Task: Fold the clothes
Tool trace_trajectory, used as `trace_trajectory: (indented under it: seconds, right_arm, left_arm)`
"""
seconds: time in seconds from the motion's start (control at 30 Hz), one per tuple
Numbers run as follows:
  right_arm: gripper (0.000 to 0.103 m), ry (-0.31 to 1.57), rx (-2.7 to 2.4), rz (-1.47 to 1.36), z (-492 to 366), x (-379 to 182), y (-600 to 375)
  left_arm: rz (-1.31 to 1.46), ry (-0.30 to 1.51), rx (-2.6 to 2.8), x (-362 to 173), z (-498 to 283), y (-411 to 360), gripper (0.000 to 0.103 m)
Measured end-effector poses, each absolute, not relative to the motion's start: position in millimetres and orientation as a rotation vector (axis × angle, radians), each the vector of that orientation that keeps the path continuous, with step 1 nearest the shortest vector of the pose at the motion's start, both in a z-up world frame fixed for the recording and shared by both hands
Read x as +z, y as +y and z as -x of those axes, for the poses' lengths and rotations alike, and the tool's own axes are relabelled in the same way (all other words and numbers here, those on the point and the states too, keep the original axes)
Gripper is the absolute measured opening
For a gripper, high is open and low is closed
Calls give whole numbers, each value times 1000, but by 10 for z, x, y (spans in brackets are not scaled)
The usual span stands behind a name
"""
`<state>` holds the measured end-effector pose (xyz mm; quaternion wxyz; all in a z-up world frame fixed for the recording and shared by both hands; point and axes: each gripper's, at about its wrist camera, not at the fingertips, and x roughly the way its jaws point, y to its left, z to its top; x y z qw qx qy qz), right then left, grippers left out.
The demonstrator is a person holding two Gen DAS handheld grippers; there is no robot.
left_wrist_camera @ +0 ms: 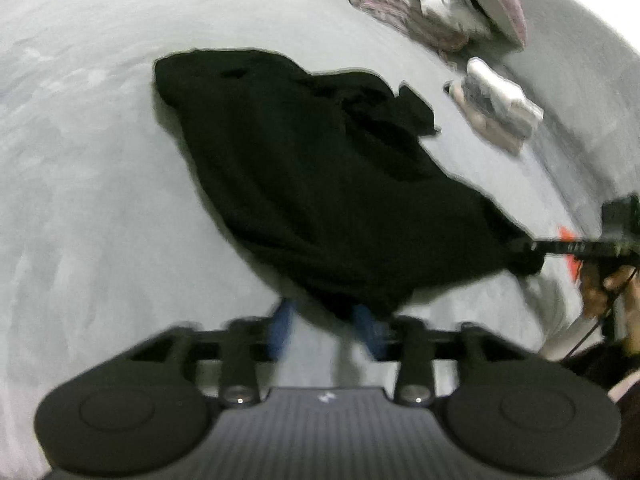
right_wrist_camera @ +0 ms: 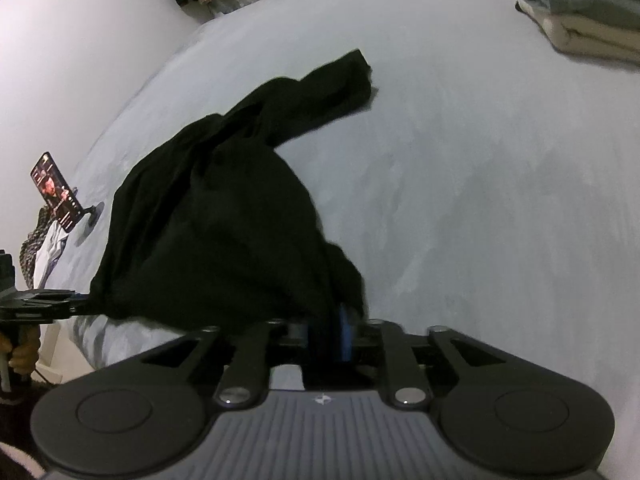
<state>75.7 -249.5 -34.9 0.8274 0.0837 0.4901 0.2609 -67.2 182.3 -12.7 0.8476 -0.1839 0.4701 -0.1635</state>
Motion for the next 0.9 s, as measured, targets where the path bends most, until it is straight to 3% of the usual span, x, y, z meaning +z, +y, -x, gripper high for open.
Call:
trace_trajectory:
  seconds: [0.03, 0.1, 0.43, 0.9]
  right_arm:
    - [44, 1024, 551, -178, -776, -329, -2472]
    - [51, 997, 540, -179, -826, -277, -2422]
    - [52, 933, 484, -354, -1349, -146, -2140]
    - [52, 1020, 520, -532, -2008, -562, -1509]
  left_arm:
    - [399, 973, -323, -110, 656, 1881, 62]
    - [400, 942, -264, -88, 613, 1984, 68]
    - [501, 881, -47, -172, 87, 2289, 71]
    - [574, 807, 49, -290, -427, 2275, 67]
